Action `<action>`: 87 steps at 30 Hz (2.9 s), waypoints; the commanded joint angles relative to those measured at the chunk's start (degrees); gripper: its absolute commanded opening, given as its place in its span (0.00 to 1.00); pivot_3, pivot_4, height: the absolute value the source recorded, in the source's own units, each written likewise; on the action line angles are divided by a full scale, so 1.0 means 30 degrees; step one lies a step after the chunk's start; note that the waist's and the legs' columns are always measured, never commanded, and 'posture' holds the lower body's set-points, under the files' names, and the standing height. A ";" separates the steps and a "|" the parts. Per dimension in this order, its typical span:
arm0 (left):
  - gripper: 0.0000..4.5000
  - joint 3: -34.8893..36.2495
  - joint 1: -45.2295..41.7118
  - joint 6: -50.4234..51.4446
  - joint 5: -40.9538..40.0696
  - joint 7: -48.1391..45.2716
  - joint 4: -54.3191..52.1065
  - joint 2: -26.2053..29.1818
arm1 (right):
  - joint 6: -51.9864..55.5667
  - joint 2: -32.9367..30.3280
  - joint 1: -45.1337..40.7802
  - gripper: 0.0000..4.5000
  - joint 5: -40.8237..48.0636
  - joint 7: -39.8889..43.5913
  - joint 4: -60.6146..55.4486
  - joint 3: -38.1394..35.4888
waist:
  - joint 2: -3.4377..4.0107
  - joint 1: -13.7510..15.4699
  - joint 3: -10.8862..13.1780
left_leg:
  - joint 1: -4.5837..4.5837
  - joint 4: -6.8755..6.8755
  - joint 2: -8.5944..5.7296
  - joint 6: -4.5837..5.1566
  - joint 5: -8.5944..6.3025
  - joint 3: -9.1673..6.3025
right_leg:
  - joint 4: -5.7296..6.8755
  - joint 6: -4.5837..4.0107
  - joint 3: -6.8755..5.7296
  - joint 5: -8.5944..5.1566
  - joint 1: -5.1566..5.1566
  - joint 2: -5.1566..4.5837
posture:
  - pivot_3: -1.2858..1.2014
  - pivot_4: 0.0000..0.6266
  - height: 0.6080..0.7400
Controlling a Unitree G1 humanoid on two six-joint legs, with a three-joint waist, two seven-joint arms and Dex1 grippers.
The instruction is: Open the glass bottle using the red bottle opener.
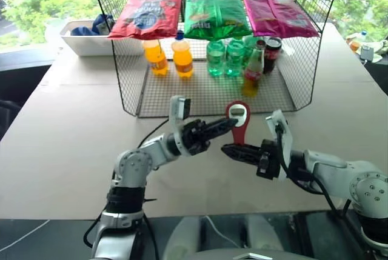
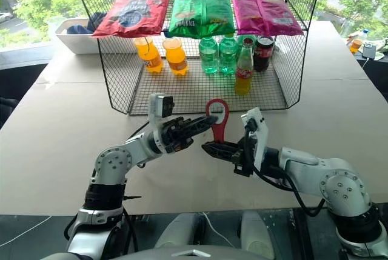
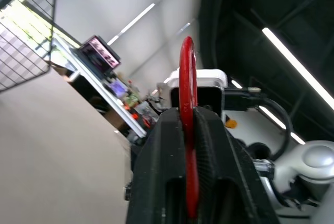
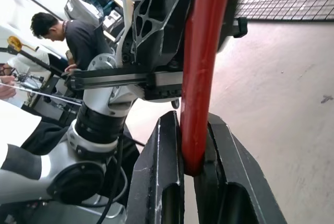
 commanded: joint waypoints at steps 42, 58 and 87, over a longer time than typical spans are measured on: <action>0.99 -0.3461 -1.3933 -2.7228 2.1565 1.1722 2.5181 -0.6559 | -0.6789 0.2643 0.1377 0.00 -1.4154 -0.1333 -0.1198 -0.5365 | -0.0020 0.0438 0.0013 | -0.0028 -0.0049 -0.0106 0.0010 0.0003 0.0024 | -0.0020 0.0011 -0.0003 0.0002 -0.0027 -0.0003 | 0.52 0.24 1.00; 0.99 -0.2012 -1.7002 -2.4371 2.2072 1.5232 2.7407 -0.8446 | -0.6635 0.2895 0.2139 0.00 -1.4440 -0.1519 -0.1930 -0.6011 | -0.0025 0.0412 0.0016 | -0.0023 -0.0037 -0.0137 0.0011 0.0005 0.0020 | 0.0007 0.0013 -0.0001 0.0001 -0.0028 -0.0002 | 0.52 0.24 1.00; 0.99 -0.1252 -1.8417 -2.2944 2.2594 1.3961 2.7885 -1.0161 | -0.6713 0.4534 0.2319 0.00 -1.5774 -0.1867 -0.2451 -0.5078 | -0.0024 0.0404 0.0016 | -0.0014 -0.0001 -0.0144 0.0009 0.0007 0.0026 | 0.0082 0.0012 0.0006 0.0000 -0.0035 -0.0002 | 0.52 0.24 1.00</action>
